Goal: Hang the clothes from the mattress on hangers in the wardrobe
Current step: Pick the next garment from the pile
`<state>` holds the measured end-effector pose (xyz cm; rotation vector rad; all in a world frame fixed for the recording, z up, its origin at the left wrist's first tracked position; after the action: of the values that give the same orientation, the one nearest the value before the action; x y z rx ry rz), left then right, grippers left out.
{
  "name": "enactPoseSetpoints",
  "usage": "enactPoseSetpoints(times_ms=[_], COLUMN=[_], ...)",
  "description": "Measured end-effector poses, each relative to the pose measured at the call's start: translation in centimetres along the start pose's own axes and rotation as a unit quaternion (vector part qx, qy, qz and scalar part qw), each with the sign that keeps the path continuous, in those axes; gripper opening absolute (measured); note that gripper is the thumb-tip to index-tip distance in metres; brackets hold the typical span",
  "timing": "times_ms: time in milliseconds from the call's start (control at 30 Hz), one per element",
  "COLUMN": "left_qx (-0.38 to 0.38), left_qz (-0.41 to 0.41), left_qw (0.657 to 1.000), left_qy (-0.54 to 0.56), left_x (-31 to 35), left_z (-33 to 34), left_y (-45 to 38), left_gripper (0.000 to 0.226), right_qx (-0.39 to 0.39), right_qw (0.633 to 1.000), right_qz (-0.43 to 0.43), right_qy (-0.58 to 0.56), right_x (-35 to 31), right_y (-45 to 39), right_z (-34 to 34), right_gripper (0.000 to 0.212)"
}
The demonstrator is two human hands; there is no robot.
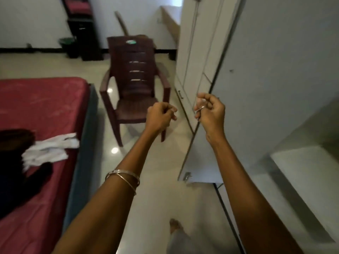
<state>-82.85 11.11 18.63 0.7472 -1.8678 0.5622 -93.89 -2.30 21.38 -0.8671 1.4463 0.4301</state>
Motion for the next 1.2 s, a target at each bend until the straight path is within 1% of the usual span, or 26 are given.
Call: enactPoseSetpoints(times_ms=[67,133,200,233,267,300,333,433,467,500,533,633,700,767,833,900,967,1000,1033,1067,1100,1133,1167,1200], left_qx=[0.041,0.089,0.146,0.157,0.174,0.184,0.174,0.183,0.192,0.197,0.206,0.287,0.322,0.347,0.408,0.478,0.533,0.549,0.556,0.561,0.566,0.567,0.568,0.566], left_qz=[-0.057,-0.115,-0.188,-0.212,-0.241,-0.263,-0.277,-0.368,-0.402,-0.427,-0.443,-0.477,-0.49,-0.529,-0.552,-0.529,-0.517,-0.508,-0.503,-0.506,-0.503,-0.503,-0.507,-0.513], left_qw=[0.996,0.985,0.96,0.949,0.934,0.921,0.912,0.858,0.84,0.83,0.823,0.804,0.795,0.77,0.726,0.684,0.631,0.614,0.603,0.584,0.57,0.558,0.545,0.535], left_qy=[-0.05,-0.097,-0.15,-0.174,-0.196,-0.219,-0.249,-0.309,-0.311,-0.301,-0.288,-0.209,-0.155,-0.085,0.041,0.155,0.225,0.251,0.273,0.298,0.318,0.338,0.35,0.36], left_x=[-5.8,-10.7,-15.8,-17.4,-19.9,-21.9,-23.3,-28.0,-29.3,-30.3,-31.2,-33.9,-35.3,-37.8,-41.1,-44.0,-46.6,-47.3,-48.4,-50.3,-51.9,-53.2,-55.0,-56.2], left_z=[-4.9,-9.3,-14.1,-15.1,-17.0,-18.9,-19.4,-23.6,-25.2,-26.2,-27.0,-29.5,-31.0,-32.0,-32.7,-32.8,-34.0,-34.6,-35.3,-36.3,-37.0,-37.7,-38.6,-39.3], left_y=[2.5,5.2,8.2,9.3,10.9,12.3,13.1,16.7,18.3,19.8,21.0,25.5,27.8,30.2,33.0,35.1,36.7,37.1,37.5,38.3,38.9,39.5,40.4,40.9], left_gripper=[0.017,0.016,0.018,0.02,0.022,0.024,0.027,0.029,0.031,0.035,0.038,0.041,0.041,0.037,0.028,0.008,0.024,0.03,0.031,0.031,0.031,0.031,0.031,0.033], right_qx=[-0.077,-0.162,-0.251,-0.277,-0.317,-0.35,-0.366,-0.448,-0.479,-0.503,-0.525,-0.596,-0.634,-0.675,-0.706,-0.737,-0.763,-0.771,-0.776,-0.774,-0.768,-0.759,-0.75,-0.736], right_qw=[0.996,0.983,0.961,0.952,0.938,0.923,0.913,0.871,0.854,0.839,0.825,0.775,0.744,0.706,0.668,0.627,0.593,0.583,0.577,0.574,0.574,0.579,0.583,0.596], right_qz=[0.025,0.031,0.023,0.015,0.006,-0.003,-0.016,-0.046,-0.045,-0.044,-0.042,-0.047,-0.028,-0.013,-0.007,0.0,0.004,0.016,0.029,0.047,0.072,0.095,0.118,0.132], right_qy=[0.03,0.076,0.112,0.131,0.143,0.162,0.18,0.199,0.199,0.2,0.204,0.206,0.207,0.215,0.234,0.253,0.259,0.255,0.254,0.263,0.276,0.283,0.29,0.292], right_x=[2.9,5.2,7.1,7.8,8.6,9.5,10.0,12.5,13.4,14.0,14.4,15.5,16.4,17.7,19.3,20.2,21.6,22.3,23.0,24.3,25.0,25.6,26.2,26.1], right_y=[1.1,2.3,3.2,3.6,4.0,4.2,4.5,5.1,5.3,5.7,6.0,7.3,8.2,9.5,11.1,12.5,14.2,14.7,15.3,15.9,16.3,16.6,17.0,17.2], right_z=[6.7,12.7,19.5,21.3,24.5,27.7,29.0,36.9,40.0,42.2,43.8,49.8,53.0,56.7,60.9,64.2,68.8,70.7,72.7,75.5,77.6,79.4,81.7,83.5], right_gripper=[0.014,0.015,0.017,0.018,0.019,0.02,0.021,0.021,0.022,0.023,0.023,0.024,0.023,0.018,0.014,0.012,0.012,0.015,0.02,0.026,0.028,0.028,0.023,0.011])
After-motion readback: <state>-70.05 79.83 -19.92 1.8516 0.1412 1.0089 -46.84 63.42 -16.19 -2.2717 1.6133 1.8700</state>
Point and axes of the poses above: each hand's wrist, its own y-axis away from the middle knuckle, its own z-axis out of the palm, x = y × z, the point moved 6 cm from there along -y, towards the middle knuckle, and after that the axes turned 12 degrees about -x, right-handed, at the moved point
